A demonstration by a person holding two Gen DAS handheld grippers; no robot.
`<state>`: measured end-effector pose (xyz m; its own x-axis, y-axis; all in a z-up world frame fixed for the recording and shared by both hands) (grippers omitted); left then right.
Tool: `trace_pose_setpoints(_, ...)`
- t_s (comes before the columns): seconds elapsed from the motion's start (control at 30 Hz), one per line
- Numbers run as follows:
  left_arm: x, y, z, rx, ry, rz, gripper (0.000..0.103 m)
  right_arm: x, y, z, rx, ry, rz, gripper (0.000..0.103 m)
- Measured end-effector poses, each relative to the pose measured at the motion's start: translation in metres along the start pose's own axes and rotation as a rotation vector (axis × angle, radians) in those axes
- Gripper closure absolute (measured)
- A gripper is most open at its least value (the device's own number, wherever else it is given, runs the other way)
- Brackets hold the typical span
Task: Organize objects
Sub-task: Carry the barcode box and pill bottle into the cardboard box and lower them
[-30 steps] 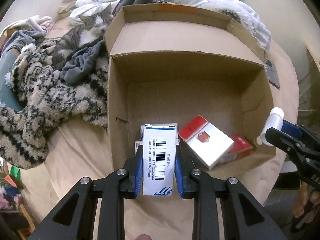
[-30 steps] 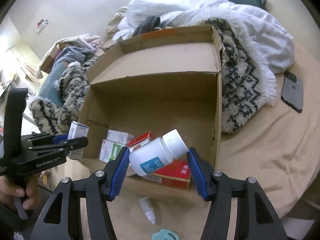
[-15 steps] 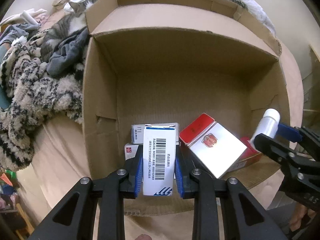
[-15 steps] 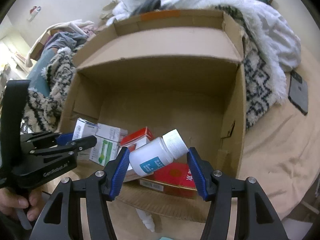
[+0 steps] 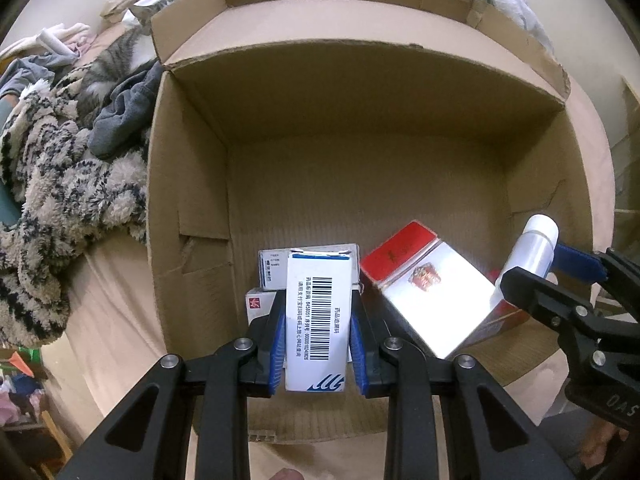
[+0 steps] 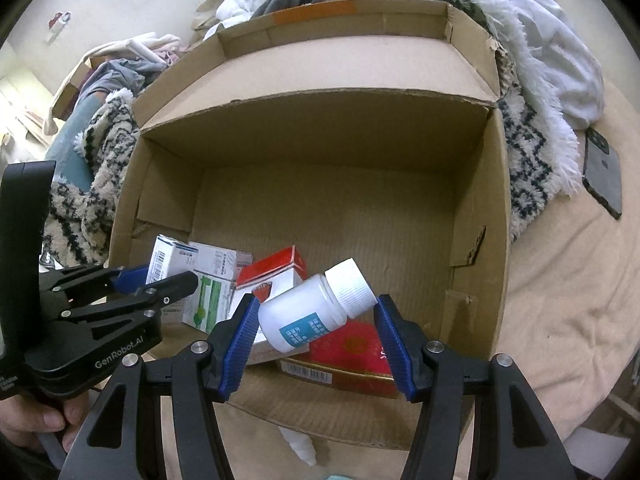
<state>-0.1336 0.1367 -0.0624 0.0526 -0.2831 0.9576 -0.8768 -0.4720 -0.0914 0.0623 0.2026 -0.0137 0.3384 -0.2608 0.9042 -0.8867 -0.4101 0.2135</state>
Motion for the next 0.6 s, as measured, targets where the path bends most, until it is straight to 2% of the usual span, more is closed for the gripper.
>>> trace_pose_setpoints(0.6,-0.007,-0.002,0.006,-0.018,0.019,-0.015,0.078,-0.005,-0.011,0.003,-0.054,0.025,0.01,0.04)
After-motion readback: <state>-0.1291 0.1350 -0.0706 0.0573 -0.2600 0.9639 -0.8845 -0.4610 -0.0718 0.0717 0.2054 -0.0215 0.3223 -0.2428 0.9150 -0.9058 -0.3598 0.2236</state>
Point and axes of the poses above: each gripper's, at about its wrist camera, not at the fingertips, and x roughly against the way its jaws point, y to its left, z to its underside, the point moved 6 cm from there along -x, roughly the way its jaws point, and after that the axes turned 3 degrees about z, right-handed, at the moved point
